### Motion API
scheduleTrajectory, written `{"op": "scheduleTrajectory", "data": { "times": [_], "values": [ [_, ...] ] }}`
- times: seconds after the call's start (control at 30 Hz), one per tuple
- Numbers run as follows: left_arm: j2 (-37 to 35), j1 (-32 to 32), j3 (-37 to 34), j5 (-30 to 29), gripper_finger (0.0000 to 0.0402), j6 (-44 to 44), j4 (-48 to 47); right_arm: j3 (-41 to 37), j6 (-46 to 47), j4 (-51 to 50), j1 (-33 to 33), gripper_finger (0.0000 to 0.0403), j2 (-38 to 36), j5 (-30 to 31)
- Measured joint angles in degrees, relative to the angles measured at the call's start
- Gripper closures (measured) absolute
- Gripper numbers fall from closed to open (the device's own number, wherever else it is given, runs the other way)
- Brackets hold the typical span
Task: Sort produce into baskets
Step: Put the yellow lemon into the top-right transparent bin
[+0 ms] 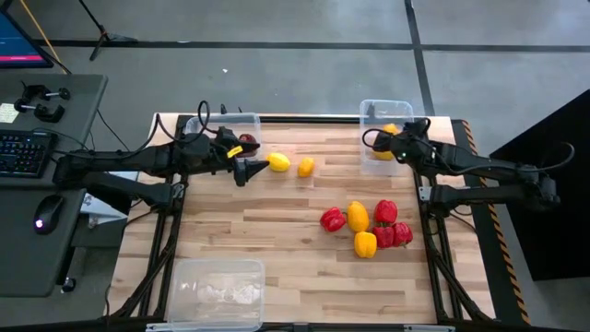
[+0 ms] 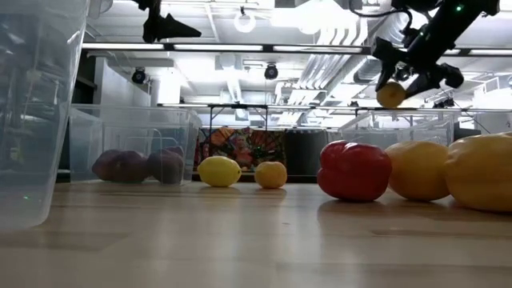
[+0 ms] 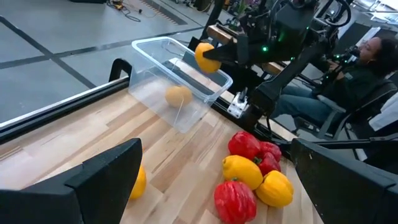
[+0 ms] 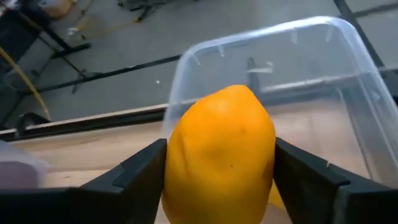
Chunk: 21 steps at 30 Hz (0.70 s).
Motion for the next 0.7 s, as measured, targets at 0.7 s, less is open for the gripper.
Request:
{"op": "scheduleTrajectory", "data": {
  "times": [0.7],
  "values": [
    [-0.8,0.1,10.2,0.5,0.0005,16.8,3.0,4.1,-15.9,36.4,1.8,0.0008,6.7,-12.7]
  ]
}}
